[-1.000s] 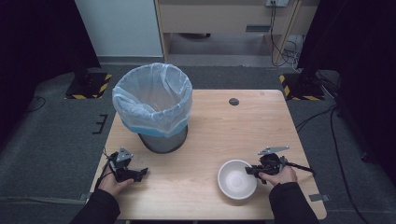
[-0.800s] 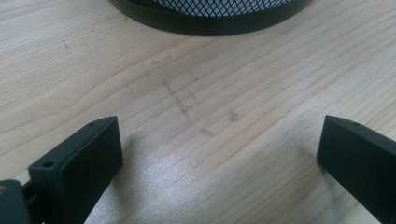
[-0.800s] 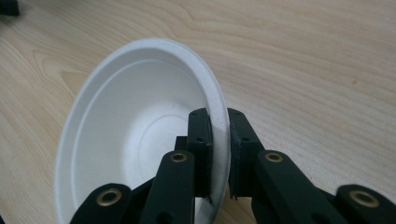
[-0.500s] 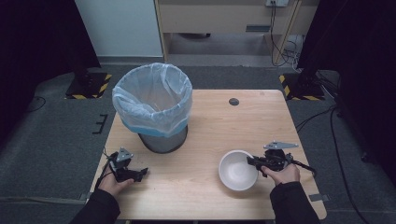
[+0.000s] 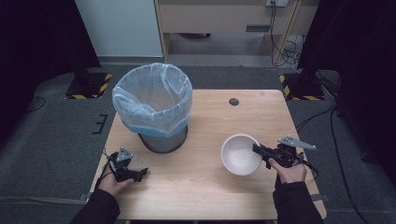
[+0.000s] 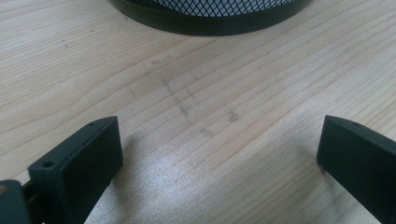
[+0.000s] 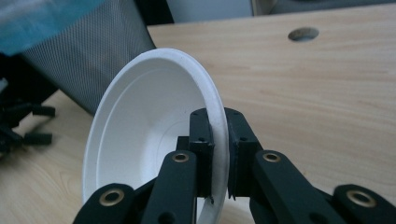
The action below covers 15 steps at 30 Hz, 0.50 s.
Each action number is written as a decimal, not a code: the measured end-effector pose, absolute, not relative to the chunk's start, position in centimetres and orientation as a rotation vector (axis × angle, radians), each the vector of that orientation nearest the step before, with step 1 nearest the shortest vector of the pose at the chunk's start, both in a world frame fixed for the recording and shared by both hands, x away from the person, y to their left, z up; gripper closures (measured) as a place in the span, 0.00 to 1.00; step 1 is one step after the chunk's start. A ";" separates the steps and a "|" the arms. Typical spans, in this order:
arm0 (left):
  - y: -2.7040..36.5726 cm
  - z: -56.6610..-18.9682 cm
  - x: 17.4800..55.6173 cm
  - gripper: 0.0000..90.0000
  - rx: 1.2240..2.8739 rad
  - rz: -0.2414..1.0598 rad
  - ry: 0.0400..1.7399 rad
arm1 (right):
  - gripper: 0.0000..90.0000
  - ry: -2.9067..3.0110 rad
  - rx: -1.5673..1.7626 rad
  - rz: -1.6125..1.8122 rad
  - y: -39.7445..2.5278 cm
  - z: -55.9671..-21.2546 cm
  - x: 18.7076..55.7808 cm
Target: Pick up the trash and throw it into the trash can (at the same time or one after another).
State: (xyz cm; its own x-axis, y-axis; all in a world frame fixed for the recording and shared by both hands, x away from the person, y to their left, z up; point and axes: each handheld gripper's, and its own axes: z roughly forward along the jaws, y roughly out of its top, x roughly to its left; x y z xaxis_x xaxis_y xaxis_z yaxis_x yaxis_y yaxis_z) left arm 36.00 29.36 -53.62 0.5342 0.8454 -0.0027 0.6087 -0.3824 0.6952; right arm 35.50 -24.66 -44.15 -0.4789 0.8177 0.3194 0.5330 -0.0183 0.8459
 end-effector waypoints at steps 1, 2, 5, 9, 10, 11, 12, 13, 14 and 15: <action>29.4 -53.6 36.0 0.00 2.124 0.471 1.172 | 0.93 1.977 1.421 1.505 -24.7 -44.0 35.5; 29.4 -53.6 36.0 0.00 2.123 0.470 1.171 | 0.93 1.967 1.419 1.515 -24.7 -43.9 35.4; 29.4 -53.6 36.0 0.00 2.123 0.471 1.171 | 0.93 1.921 1.404 1.565 -25.0 -43.4 35.3; 29.4 -53.6 36.0 0.00 2.123 0.471 1.171 | 0.93 1.857 1.389 1.626 -25.2 -42.7 35.4; 29.4 -53.6 36.0 0.00 2.123 0.471 1.171 | 0.93 1.843 1.388 1.631 -25.2 -42.6 35.4; 29.4 -53.6 36.0 0.00 2.123 0.471 1.171 | 0.93 1.826 1.388 1.635 -25.1 -42.4 35.4; 29.4 -53.6 36.0 0.00 2.123 0.471 1.171 | 0.93 1.810 1.385 1.641 -25.1 -42.3 35.4; 29.4 -53.6 36.0 0.00 2.123 0.471 1.171 | 0.93 1.784 1.380 1.659 -25.1 -42.0 35.4; 29.4 -53.6 36.0 0.00 2.123 0.471 1.171 | 0.93 1.772 1.378 1.669 -25.1 -41.8 35.4; 29.4 -53.6 36.0 0.00 2.123 0.471 1.171 | 0.93 1.760 1.371 1.677 -25.1 -41.6 35.5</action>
